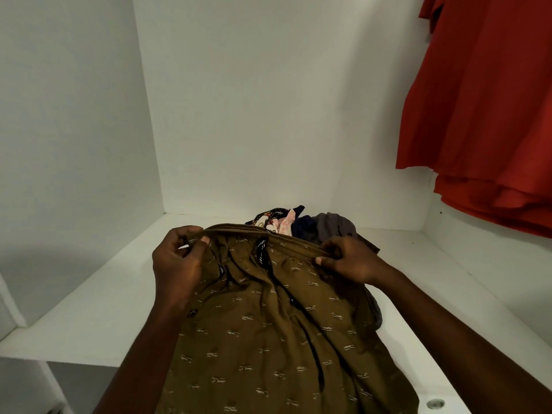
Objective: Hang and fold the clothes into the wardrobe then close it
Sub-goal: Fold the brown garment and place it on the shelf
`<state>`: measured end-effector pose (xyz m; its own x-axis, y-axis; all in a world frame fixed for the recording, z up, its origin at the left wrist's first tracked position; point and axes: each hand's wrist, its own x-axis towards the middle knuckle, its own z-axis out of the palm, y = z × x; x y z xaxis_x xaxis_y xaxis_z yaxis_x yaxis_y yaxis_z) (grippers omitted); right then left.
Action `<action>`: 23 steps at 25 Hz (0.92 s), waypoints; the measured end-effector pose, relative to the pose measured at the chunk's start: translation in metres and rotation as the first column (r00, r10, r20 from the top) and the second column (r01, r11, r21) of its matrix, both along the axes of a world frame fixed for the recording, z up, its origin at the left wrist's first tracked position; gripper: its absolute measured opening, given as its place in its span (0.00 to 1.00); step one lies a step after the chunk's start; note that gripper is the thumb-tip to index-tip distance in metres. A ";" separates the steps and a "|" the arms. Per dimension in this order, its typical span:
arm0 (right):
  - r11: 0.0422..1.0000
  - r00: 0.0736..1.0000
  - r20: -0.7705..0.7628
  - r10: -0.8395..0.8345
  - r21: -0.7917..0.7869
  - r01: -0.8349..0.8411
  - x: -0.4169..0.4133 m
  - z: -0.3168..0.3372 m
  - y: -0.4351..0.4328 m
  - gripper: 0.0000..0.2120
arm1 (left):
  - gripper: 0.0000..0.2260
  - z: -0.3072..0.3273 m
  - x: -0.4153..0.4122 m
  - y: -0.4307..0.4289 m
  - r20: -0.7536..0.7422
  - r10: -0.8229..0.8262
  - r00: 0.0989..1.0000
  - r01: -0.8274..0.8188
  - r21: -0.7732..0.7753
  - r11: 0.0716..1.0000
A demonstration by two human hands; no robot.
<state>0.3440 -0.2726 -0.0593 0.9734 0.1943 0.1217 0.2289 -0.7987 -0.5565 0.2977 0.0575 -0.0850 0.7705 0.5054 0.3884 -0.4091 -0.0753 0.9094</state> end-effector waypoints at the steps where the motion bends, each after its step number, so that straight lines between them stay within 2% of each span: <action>1: 1.000 1.000 0.011 0.002 -0.001 -0.002 0.000 -0.002 0.001 0.15 | 0.09 0.000 -0.002 0.001 0.016 0.014 1.000 -0.013 -0.020 1.000; 3: 1.000 0.996 0.085 -0.013 0.004 0.012 -0.005 -0.002 0.005 0.08 | 0.09 -0.001 -0.006 0.004 0.025 0.049 0.999 -0.048 -0.050 0.998; 5: 0.997 0.980 0.189 -0.068 0.061 0.057 -0.014 0.001 0.012 0.06 | 0.07 -0.001 -0.011 0.004 0.001 0.079 0.997 -0.079 -0.076 0.994; 7: 0.962 0.966 0.217 -0.141 0.259 0.082 -0.026 0.010 0.024 0.07 | 0.06 0.003 -0.019 -0.003 -0.033 0.079 0.996 -0.082 -0.105 0.991; 9: 0.871 0.970 0.162 -0.180 0.484 0.081 -0.043 0.018 0.039 0.08 | 0.07 0.007 -0.029 -0.022 -0.057 0.032 0.998 -0.039 -0.118 0.992; 12: 0.716 0.992 0.088 -0.095 0.698 0.006 -0.076 0.008 0.071 0.04 | 0.06 0.007 -0.048 -0.062 -0.056 -0.061 0.997 0.055 -0.101 0.993; 15: 0.652 0.996 0.093 -0.012 0.755 -0.063 -0.098 -0.032 0.097 0.05 | 0.10 -0.011 -0.064 -0.092 -0.079 -0.127 0.989 0.132 0.051 0.990; 18: 0.623 0.990 0.112 -0.089 0.782 -0.033 -0.101 -0.067 0.101 0.07 | 0.14 -0.032 -0.075 -0.105 -0.081 -0.055 0.995 0.070 0.196 0.978; 20: 0.606 0.987 0.133 -0.090 0.794 -0.052 -0.101 -0.074 0.098 0.09 | 0.12 -0.041 -0.077 -0.109 -0.036 0.005 0.999 0.005 0.276 0.961; 23: 0.632 0.979 0.169 -0.111 0.773 -0.062 -0.102 -0.080 0.098 0.10 | 0.06 -0.053 -0.075 -0.114 0.072 0.039 0.997 -0.066 0.421 0.904</action>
